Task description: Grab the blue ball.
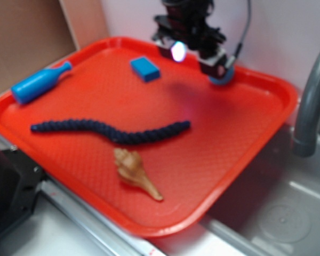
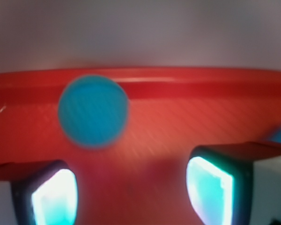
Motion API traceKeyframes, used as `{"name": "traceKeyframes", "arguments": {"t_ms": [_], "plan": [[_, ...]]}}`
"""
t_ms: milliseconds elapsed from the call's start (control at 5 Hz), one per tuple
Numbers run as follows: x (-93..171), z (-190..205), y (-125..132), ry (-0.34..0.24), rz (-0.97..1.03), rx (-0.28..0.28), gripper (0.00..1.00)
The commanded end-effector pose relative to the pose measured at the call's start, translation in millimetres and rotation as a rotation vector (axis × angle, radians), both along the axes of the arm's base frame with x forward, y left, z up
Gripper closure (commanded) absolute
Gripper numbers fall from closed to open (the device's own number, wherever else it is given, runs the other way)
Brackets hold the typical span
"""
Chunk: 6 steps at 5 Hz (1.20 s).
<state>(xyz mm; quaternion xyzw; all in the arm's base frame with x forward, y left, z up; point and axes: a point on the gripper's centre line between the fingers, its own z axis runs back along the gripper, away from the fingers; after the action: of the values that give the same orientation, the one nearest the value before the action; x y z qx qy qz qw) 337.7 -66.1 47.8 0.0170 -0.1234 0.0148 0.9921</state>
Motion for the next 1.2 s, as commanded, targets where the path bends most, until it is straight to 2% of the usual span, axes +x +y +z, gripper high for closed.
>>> {"name": "traceKeyframes", "arguments": {"t_ms": [0, 200, 600, 800, 1000], "plan": [[42.1, 5.0, -0.9, -0.049, -0.099, -0.016, 0.0], [45.3, 1.9, -0.6, -0.045, -0.12, -0.025, 1.0], [48.2, 0.5, 2.2, -0.026, -0.11, -0.015, 1.0], [40.2, 15.2, 9.1, 0.108, -0.108, 0.047, 1.0], [7.1, 53.5, 21.6, 0.101, -0.015, 0.012, 1.0]]}}
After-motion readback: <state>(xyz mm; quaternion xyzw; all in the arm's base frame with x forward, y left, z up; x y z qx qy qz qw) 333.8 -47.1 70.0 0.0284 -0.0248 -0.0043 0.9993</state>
